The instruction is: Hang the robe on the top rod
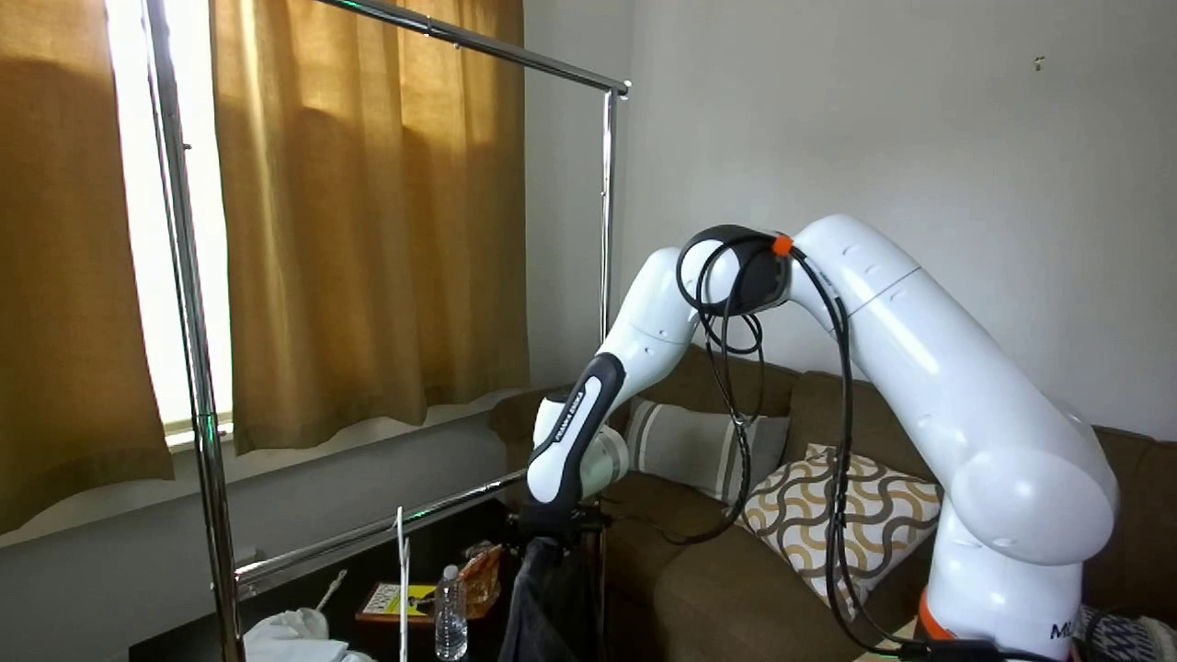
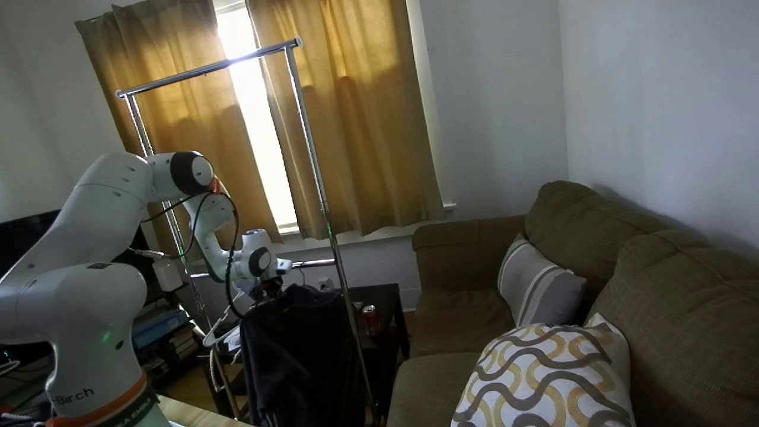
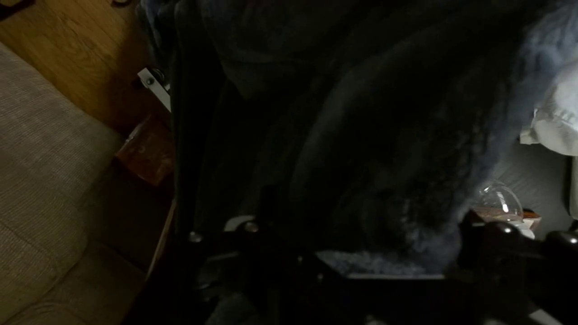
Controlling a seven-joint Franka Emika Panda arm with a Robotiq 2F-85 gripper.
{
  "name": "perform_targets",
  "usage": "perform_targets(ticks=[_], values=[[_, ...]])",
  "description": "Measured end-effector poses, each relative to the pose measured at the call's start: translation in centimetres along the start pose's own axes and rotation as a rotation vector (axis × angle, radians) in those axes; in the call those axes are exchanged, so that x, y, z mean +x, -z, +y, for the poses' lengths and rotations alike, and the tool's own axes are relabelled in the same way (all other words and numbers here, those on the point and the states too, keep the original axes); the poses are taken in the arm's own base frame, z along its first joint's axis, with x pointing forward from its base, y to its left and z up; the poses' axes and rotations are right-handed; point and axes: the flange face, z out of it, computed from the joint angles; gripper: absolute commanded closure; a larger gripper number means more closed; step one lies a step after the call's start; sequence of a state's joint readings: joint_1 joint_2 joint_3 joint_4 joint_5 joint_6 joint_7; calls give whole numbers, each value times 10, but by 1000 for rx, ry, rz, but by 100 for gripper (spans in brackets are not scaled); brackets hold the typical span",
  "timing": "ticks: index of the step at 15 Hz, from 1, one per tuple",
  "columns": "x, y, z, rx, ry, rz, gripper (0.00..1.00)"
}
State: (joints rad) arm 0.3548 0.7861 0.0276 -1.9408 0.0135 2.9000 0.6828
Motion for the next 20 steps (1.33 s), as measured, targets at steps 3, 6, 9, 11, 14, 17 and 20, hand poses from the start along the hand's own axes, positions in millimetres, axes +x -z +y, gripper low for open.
perform_targets(ticks=[3, 6, 9, 11, 14, 17, 20], values=[[4, 0, 5, -1, -8, 1, 70], [7, 2, 13, -4, 4, 4, 93], [8, 5, 26, 5, 21, 21, 100], [6, 7, 36, 11, 45, 40, 97], [3, 12, 49, 12, 91, 71, 97], [-3, 21, 58, 11, 132, 103, 97], [-11, 34, 63, -2, 174, 134, 97]])
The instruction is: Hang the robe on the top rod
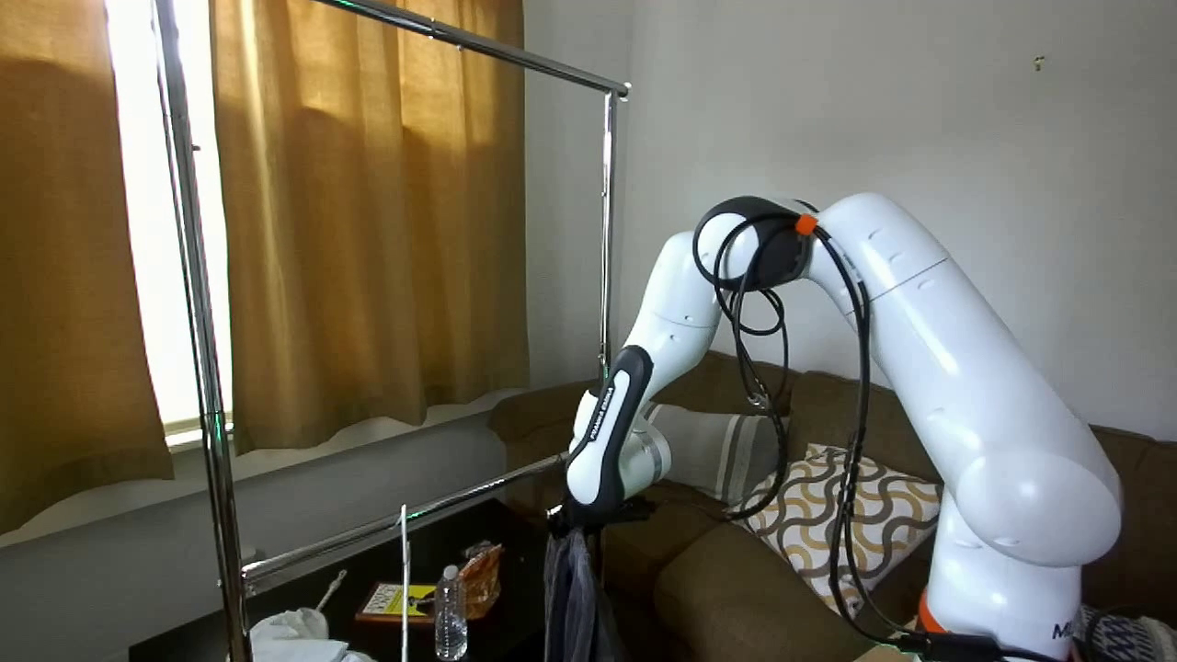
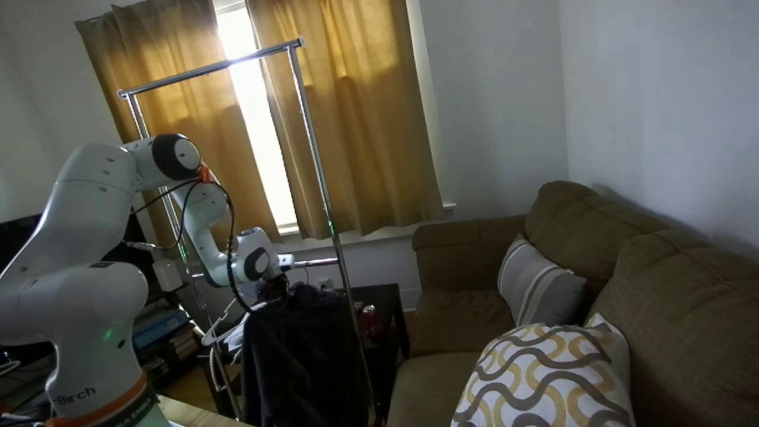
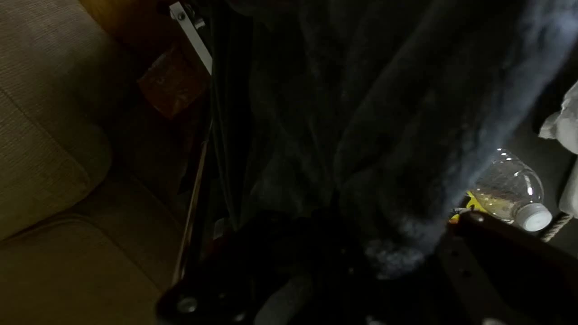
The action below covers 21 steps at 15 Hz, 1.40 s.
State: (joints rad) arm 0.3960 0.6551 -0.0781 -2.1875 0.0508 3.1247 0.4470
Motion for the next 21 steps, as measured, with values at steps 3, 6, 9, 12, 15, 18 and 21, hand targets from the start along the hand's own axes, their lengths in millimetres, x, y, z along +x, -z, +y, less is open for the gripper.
perform_targets(ticks=[3, 6, 9, 12, 15, 18, 21], values=[[-4, 15, 2, -39, 47, 36, 97], [-3, 27, 4, -74, 87, 96, 97], [-3, 35, 3, -84, 108, 153, 97], [-4, 42, 0, -69, 120, 215, 97], [-8, 47, -3, -53, 125, 265, 97], [-12, 50, -4, -54, 125, 285, 97], [-20, 53, -3, -69, 122, 278, 97]])
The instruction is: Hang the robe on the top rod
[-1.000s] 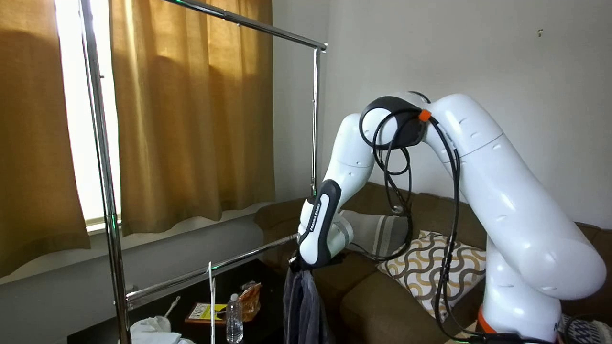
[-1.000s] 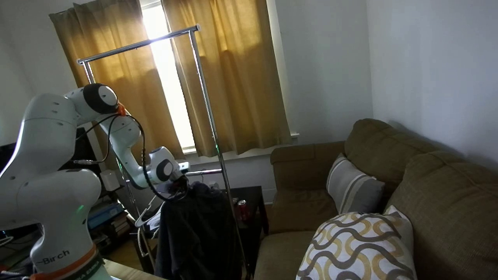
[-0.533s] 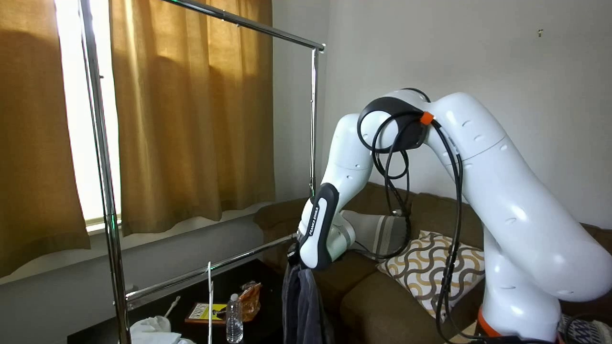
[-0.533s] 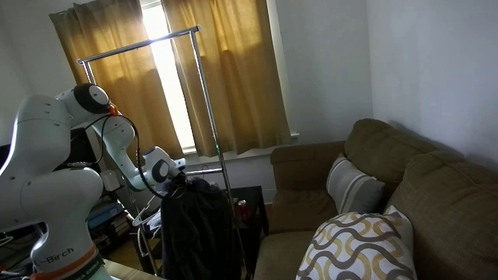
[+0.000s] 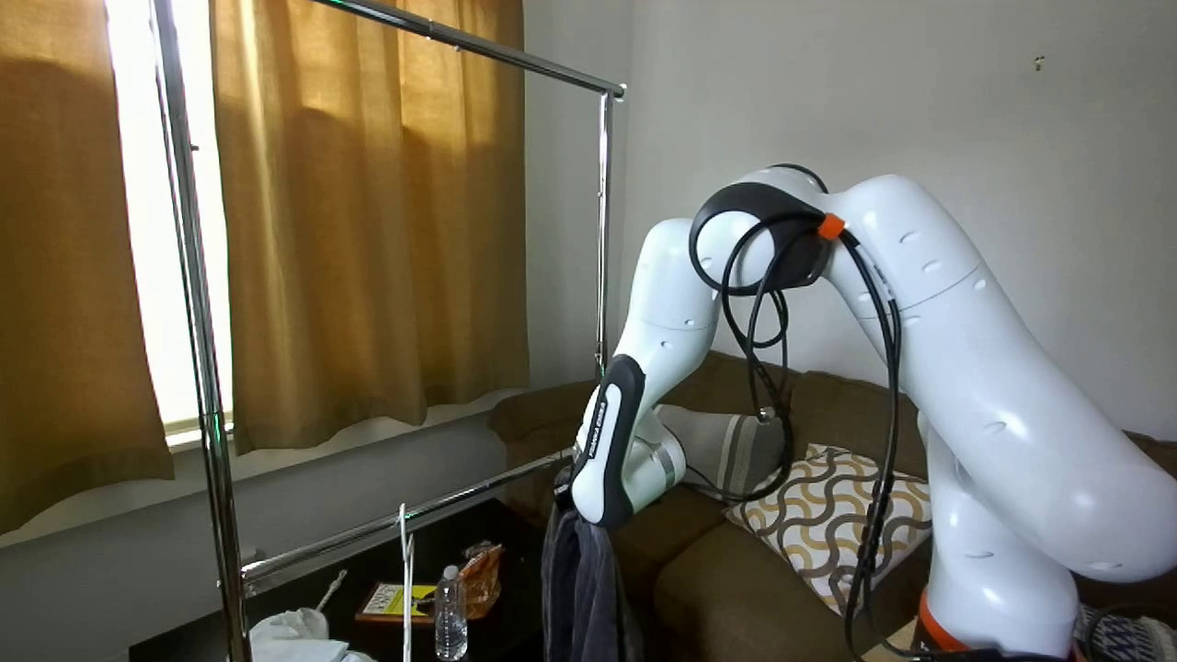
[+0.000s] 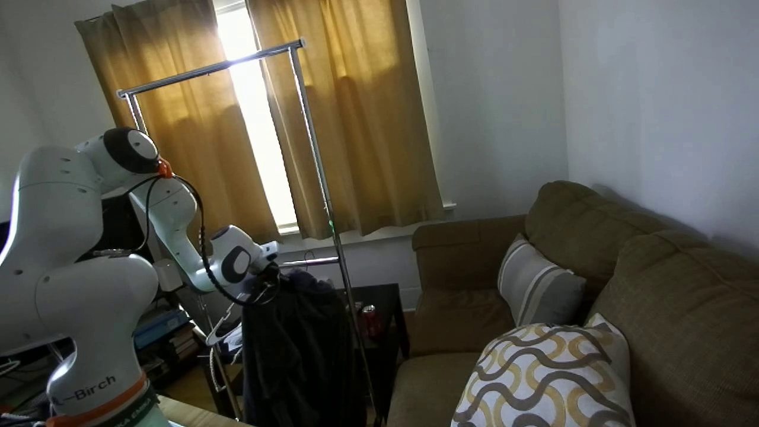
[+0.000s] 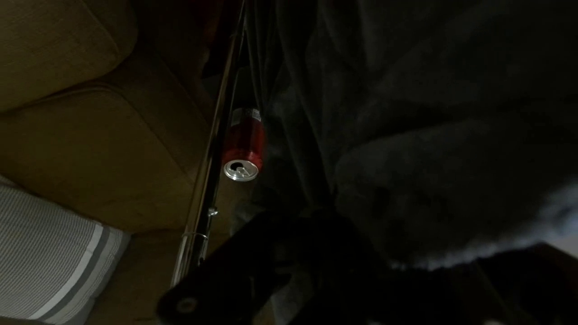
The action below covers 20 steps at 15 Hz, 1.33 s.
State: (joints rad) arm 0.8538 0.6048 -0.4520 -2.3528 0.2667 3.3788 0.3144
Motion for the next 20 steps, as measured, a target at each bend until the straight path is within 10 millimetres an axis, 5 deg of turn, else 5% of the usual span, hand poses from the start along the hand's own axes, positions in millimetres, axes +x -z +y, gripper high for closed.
perform_targets(ticks=[10, 20], values=[[-2, 44, 9, -74, -20, -1, 97], [39, 119, 9, -129, -29, 38, 97]])
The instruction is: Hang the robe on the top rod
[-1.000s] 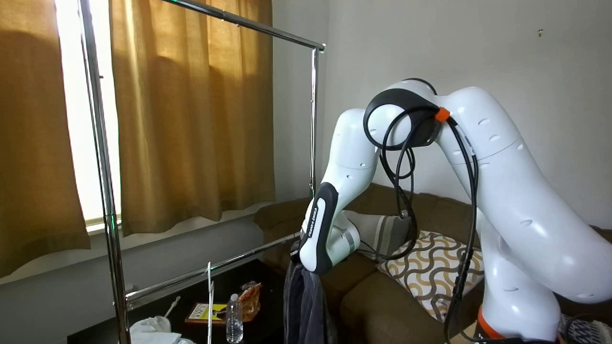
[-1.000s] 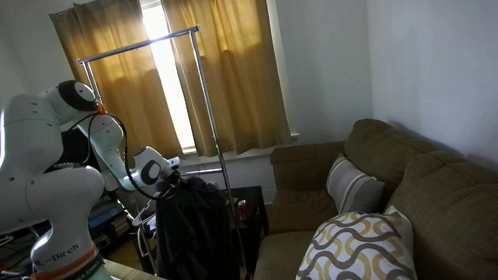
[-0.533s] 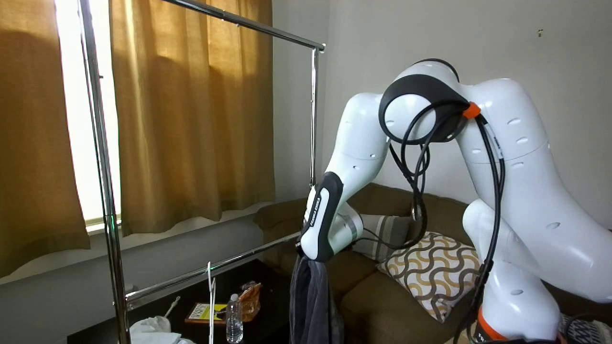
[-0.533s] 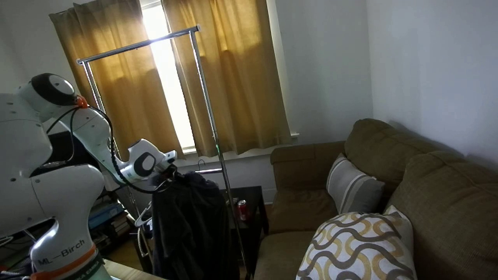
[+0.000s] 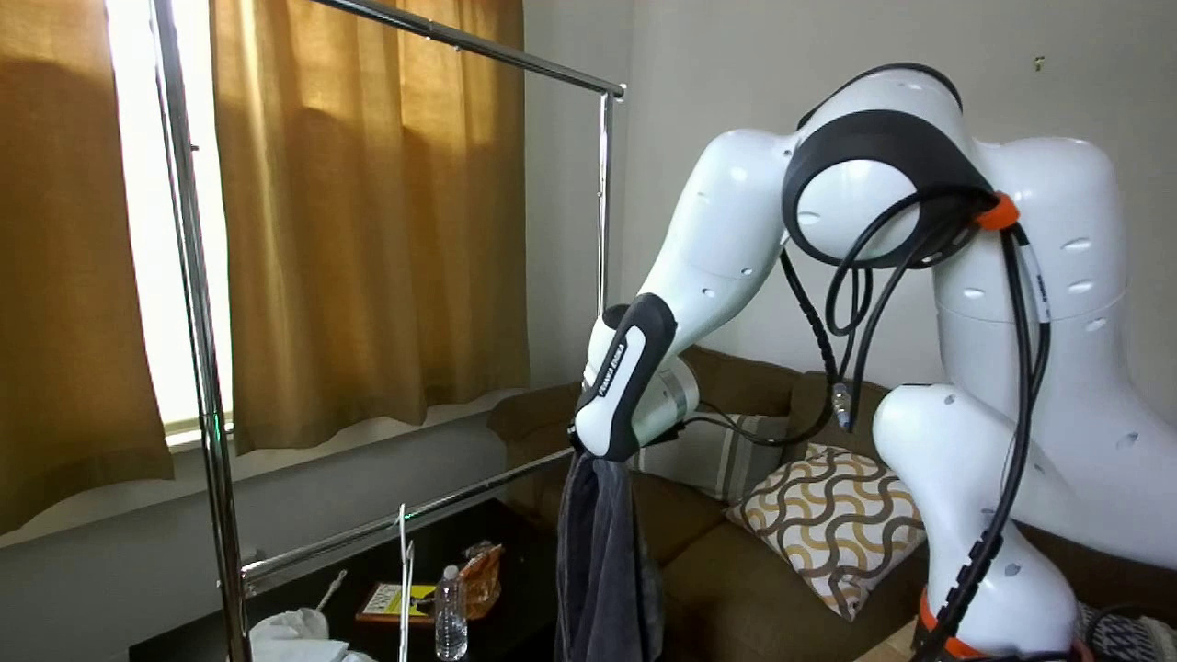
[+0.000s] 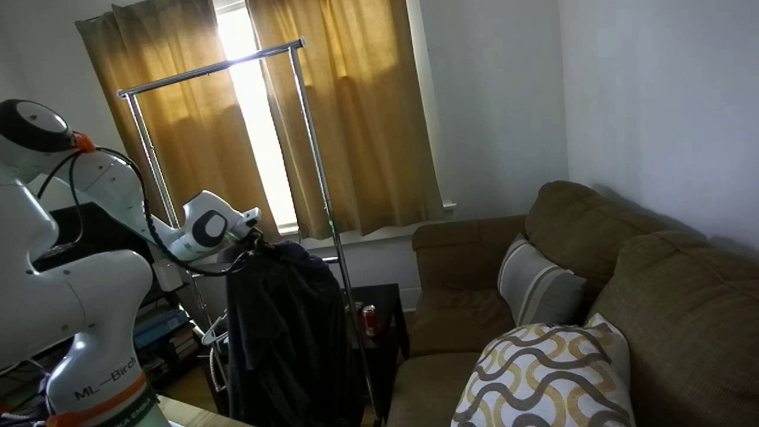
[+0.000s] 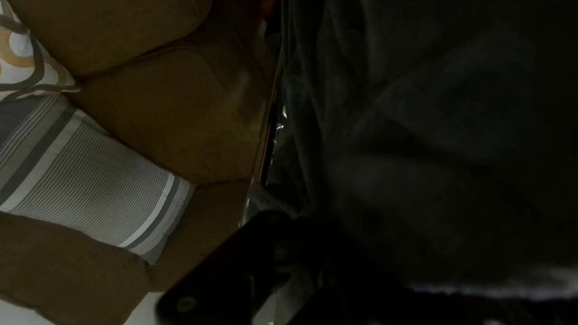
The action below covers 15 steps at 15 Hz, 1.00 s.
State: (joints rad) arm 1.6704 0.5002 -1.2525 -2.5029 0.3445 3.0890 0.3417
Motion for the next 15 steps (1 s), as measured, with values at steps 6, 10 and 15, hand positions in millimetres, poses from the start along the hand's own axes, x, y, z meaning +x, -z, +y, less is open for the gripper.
perform_targets(ticks=[6, 10, 15], values=[[18, 52, 1, 3, -86, 3, 97], [20, 76, -4, -2, -124, -41, 97], [24, 115, -16, -1, -110, -7, 97]])
